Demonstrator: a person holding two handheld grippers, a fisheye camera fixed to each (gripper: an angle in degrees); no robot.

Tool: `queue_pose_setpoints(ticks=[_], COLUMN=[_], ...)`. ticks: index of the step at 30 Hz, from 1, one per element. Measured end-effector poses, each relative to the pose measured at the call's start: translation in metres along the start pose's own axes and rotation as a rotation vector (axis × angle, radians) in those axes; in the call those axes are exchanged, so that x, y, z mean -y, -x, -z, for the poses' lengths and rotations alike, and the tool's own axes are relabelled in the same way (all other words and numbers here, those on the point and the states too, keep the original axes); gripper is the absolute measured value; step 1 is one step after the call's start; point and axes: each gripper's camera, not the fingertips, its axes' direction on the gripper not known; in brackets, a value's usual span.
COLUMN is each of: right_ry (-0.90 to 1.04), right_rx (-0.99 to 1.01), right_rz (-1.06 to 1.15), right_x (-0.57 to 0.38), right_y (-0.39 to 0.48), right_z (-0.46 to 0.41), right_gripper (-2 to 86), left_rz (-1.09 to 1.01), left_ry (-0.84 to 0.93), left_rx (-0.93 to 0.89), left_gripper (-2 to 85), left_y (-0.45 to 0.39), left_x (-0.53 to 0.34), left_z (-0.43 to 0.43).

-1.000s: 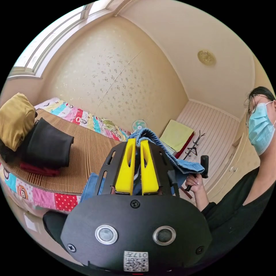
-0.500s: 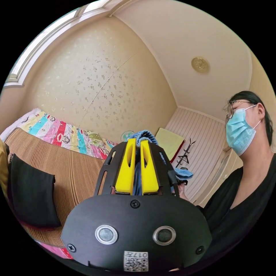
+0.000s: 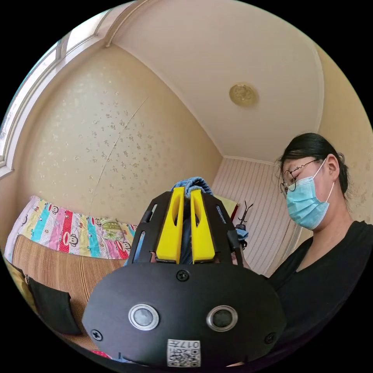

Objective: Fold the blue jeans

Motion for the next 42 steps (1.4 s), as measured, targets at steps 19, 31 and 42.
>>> queue_pose_setpoints(ticks=[19, 31, 42], right_ry=[0.084, -0.139, -0.22], right_rx=[0.157, 0.273, -0.181], right_rz=[0.212, 0.238, -0.103], right_x=[0.043, 0.067, 0.144], right_y=[0.058, 0.054, -0.028], right_z=[0.024, 0.028, -0.01], right_gripper=[7.3, 2.3, 1.6], left_rz=[-0.096, -0.167, -0.306], left_ry=[-0.086, -0.082, 0.219], left_rx=[0.213, 0.04, 0.169], left_gripper=[0.9, 0.9, 1.2], left_y=[-0.165, -0.117, -0.021], left_x=[0.01, 0.056, 0.143], left_z=[0.008, 0.01, -0.093])
